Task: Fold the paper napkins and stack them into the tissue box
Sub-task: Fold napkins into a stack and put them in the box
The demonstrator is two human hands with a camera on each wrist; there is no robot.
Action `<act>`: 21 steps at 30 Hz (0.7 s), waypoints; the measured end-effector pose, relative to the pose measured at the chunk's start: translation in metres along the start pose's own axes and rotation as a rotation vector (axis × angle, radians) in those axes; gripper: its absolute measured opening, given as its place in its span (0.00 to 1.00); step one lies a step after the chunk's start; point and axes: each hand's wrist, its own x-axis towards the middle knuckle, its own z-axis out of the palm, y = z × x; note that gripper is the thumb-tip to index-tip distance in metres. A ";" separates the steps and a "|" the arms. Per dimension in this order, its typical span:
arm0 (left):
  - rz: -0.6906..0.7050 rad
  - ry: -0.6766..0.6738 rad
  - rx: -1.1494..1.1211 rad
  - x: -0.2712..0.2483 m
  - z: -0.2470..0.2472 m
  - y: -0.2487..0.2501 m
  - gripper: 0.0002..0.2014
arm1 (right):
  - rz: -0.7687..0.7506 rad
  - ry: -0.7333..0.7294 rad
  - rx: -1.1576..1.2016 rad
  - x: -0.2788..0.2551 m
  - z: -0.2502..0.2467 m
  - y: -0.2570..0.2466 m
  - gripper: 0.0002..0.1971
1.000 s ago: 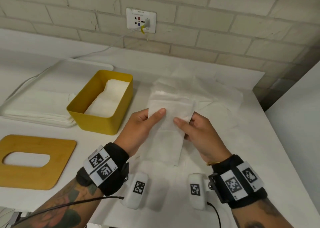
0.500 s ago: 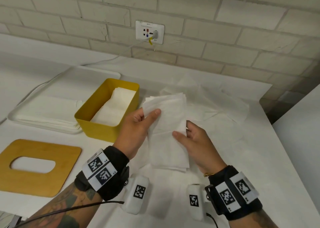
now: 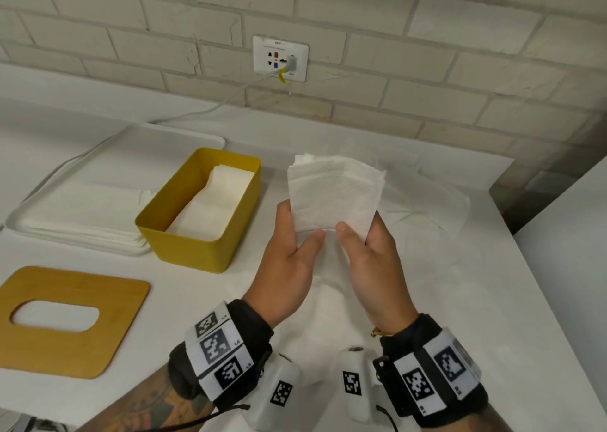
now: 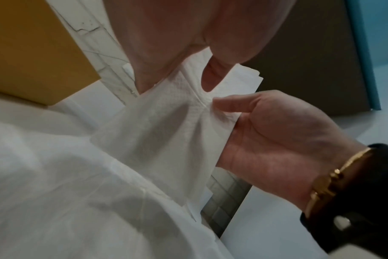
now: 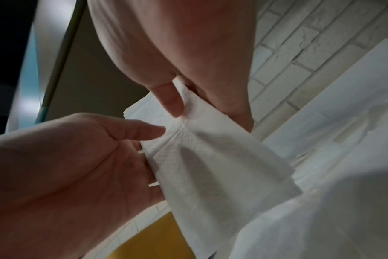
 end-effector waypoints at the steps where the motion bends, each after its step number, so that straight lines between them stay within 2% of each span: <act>1: 0.007 0.007 -0.006 -0.002 -0.001 -0.001 0.22 | 0.003 -0.002 0.012 -0.002 -0.002 0.001 0.15; 7: -0.165 -0.153 0.170 -0.004 -0.013 -0.019 0.23 | 0.118 -0.008 -0.086 -0.006 0.003 0.018 0.14; 9: -0.155 -0.187 0.196 -0.005 -0.019 -0.013 0.26 | 0.108 -0.001 -0.026 0.002 0.006 0.010 0.14; 11: -0.108 -0.188 0.247 -0.006 -0.030 -0.001 0.27 | 0.119 0.000 0.146 0.014 0.011 -0.006 0.14; 14: -0.002 -0.096 0.374 0.003 -0.065 0.024 0.25 | 0.172 -0.050 0.399 0.039 0.022 -0.039 0.09; 16: 0.031 0.005 0.455 0.014 -0.097 0.044 0.24 | 0.157 -0.080 0.389 0.060 0.031 -0.054 0.05; 21: -0.029 0.141 0.691 0.041 -0.172 0.078 0.25 | 0.130 -0.105 0.211 0.112 0.080 -0.073 0.08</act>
